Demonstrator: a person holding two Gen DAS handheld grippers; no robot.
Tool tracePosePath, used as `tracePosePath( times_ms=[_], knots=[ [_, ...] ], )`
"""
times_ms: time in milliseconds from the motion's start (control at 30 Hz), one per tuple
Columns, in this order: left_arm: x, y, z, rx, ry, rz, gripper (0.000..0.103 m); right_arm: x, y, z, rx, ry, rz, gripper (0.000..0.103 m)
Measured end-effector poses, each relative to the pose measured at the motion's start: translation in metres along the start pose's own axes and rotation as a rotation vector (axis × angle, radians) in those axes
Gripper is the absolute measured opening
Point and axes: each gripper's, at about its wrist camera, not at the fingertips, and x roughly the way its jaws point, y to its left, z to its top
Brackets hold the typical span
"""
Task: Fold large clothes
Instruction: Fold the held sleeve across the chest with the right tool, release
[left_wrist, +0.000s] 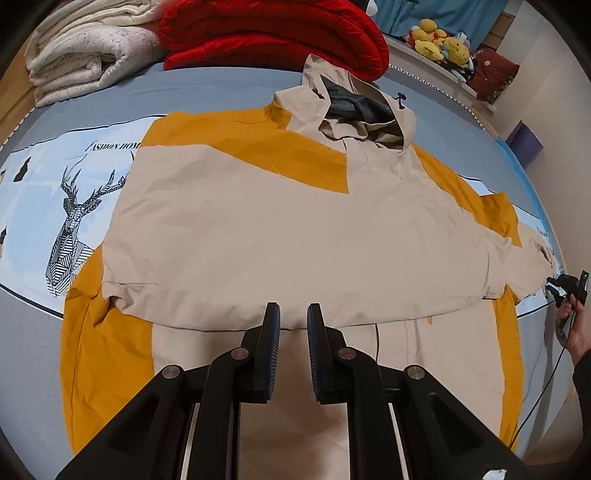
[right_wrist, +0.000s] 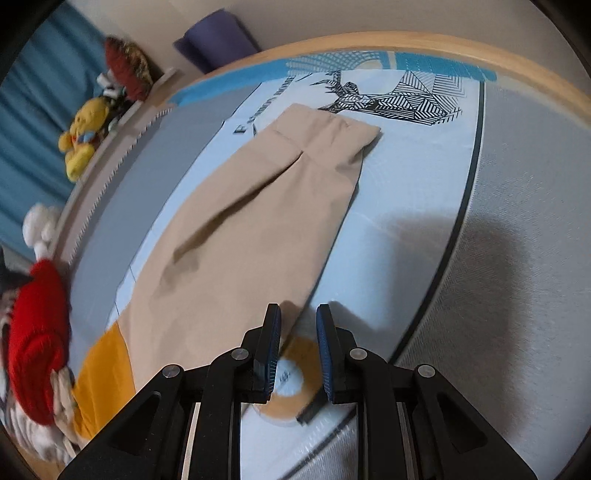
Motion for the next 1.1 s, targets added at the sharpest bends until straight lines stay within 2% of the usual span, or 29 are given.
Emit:
tracePosePath(
  times_ms=[167,200,333,467,567,633,767,900,1000,1100],
  knots=[
    [0.000,-0.001,0.001,0.003,0.002,-0.004,0.013,0.005,0.003,0.006,0.033,-0.017,0.011,0.020],
    [-0.001,0.000,0.001,0.001,-0.001,-0.006,0.013,0.004,0.008,0.007,0.019,-0.026,0.004,0.011],
    [-0.009,0.005,0.005,-0.024,-0.020,-0.019,0.013,-0.019,0.036,0.008,-0.067,-0.111,0.009,0.003],
    [-0.020,0.014,0.010,-0.065,-0.040,-0.043,0.013,-0.050,0.089,-0.002,-0.216,-0.172,-0.003,0.003],
    [-0.032,0.022,0.014,-0.090,-0.059,-0.060,0.013,-0.078,0.136,-0.021,-0.337,-0.201,0.027,0.002],
    [-0.043,0.031,0.017,-0.109,-0.073,-0.069,0.013,-0.099,0.182,-0.044,-0.437,-0.211,0.063,0.002],
    [-0.062,0.053,0.020,-0.160,-0.103,-0.091,0.013,-0.140,0.270,-0.115,-0.629,-0.209,0.169,0.002],
    [-0.078,0.075,0.022,-0.212,-0.121,-0.107,0.013,-0.175,0.358,-0.224,-0.789,-0.119,0.352,0.002],
    [-0.091,0.090,0.023,-0.238,-0.136,-0.125,0.013,-0.184,0.405,-0.301,-0.854,0.002,0.467,0.002],
    [-0.102,0.103,0.025,-0.259,-0.151,-0.139,0.013,-0.179,0.433,-0.375,-0.896,0.149,0.535,0.002]
  ],
)
